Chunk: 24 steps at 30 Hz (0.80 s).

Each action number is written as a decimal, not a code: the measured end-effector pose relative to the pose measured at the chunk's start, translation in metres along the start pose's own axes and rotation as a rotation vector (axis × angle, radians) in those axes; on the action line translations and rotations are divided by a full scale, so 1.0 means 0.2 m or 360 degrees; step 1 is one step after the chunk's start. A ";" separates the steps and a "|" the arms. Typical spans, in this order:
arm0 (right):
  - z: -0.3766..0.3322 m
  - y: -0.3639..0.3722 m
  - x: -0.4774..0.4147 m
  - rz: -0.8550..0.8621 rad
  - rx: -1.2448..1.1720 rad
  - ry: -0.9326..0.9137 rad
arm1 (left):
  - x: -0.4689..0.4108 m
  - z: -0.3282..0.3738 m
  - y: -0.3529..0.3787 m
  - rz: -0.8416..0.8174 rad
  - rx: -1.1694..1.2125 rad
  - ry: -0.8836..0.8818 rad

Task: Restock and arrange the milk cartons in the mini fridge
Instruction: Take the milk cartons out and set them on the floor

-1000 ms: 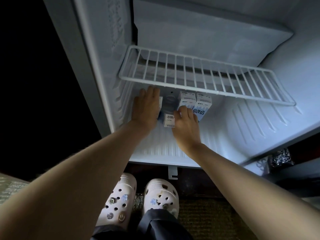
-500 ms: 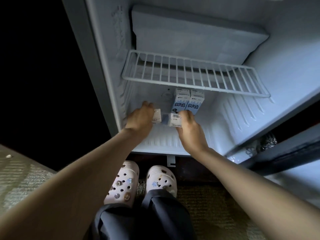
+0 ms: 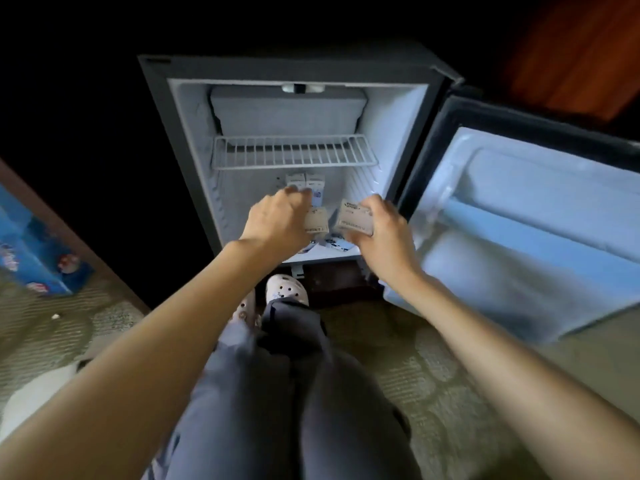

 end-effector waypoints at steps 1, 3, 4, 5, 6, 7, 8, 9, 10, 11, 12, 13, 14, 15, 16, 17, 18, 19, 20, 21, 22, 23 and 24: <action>0.00 -0.10 0.07 0.0036 -0.0010 0.0030 | 0.06 0.09 -0.03 -0.0027 -0.0034 0.0048; 0.02 -0.28 0.22 0.0084 -0.0022 0.0073 | 0.17 0.25 -0.08 -0.0035 -0.0111 0.0142; 0.05 -0.36 0.31 0.0105 -0.0010 0.0116 | 0.23 0.34 -0.10 -0.0028 -0.0147 0.0198; 0.08 -0.44 0.41 0.0122 0.0005 0.0170 | 0.29 0.43 -0.11 -0.0027 -0.0171 0.0263; 0.11 -0.51 0.50 0.0129 0.0021 0.0226 | 0.35 0.52 -0.11 -0.0030 -0.0182 0.0327; 0.14 -0.57 0.60 0.0132 0.0042 0.0278 | 0.40 0.61 -0.10 -0.0039 -0.0194 0.0388; 0.18 -0.63 0.69 0.0143 0.0066 0.0332 | 0.46 0.70 -0.08 -0.0056 -0.0213 0.0445; 0.22 -0.69 0.79 0.0164 0.0089 0.0387 | 0.52 0.78 -0.05 -0.0076 -0.0225 0.0496; 0.26 -0.75 0.90 0.0192 0.0108 0.0449 | 0.57 0.86 -0.02 -0.0102 -0.0226 0.0544; 0.31 -0.80 1.01 0.0217 0.0130 0.0522 | 0.64 0.95 0.03 -0.0131 -0.0220 0.0597; 0.37 -0.84 1.12 0.0237 0.0155 0.0591 | 0.70 1.03 0.09 -0.0161 -0.0212 0.0659; 0.41 -0.88 1.24 0.0251 0.0178 0.0658 | 0.76 1.12 0.16 -0.0196 -0.0211 0.0724; 0.47 -0.90 1.35 0.0262 0.0187 0.0735 | 0.82 1.20 0.24 -0.0249 -0.0219 0.0788; 0.53 -0.91 1.46 0.0268 0.0177 0.0834 | 0.89 1.28 0.32 -0.0314 -0.0239 0.0851; 0.58 -0.92 1.58 0.0265 0.0151 0.0951 | 0.96 1.36 0.40 -0.0381 -0.0260 0.0918; 0.64 -0.91 1.69 0.0252 0.0119 0.1068 | 1.02 1.43 0.48 -0.0441 -0.0275 0.0984; 0.70 -0.90 1.80 0.0229 0.0091 0.1178 | 1.09 1.50 0.55 -0.0492 -0.0285 0.1046; 0.75 -0.89 1.90 0.0199 0.0083 0.1274 | 1.16 1.56 0.62 -0.0532 -0.0300 0.1105; 0.80 -0.87 2.00 0.0167 0.0095 0.1350 | 1.22 1.62 0.68 -0.0568 -0.0314 0.1158; 0.84 -0.85 2.11 0.0145 0.0113 0.1413 | 1.27 1.66 0.74 -0.0609 -0.0322 0.1202; 0.88 -0.83 2.21 0.0143 0.0112 0.1471 | 1.32 1.71 0.81 -0.0648 -0.0324 0.1241; 0.92 -0.81 2.31 0.0157 0.0092 0.1528 | 1.37 1.74 0.86 -0.0685 -0.0332 0.1275; 0.96 -0.79 2.41 0.0180 0.0075 0.1587 | 1.41 1.77 0.91 -0.0725 -0.0348 0.1299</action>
Point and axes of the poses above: each hand's wrist, its own x-axis away from the middle knuckle, its own y-axis out of the palm, z = x × y, the point moved 8 cm from there along -x, towards the middle knuckle, and after that the axes turned 2 degrees about -y, right-handed, at the moved point
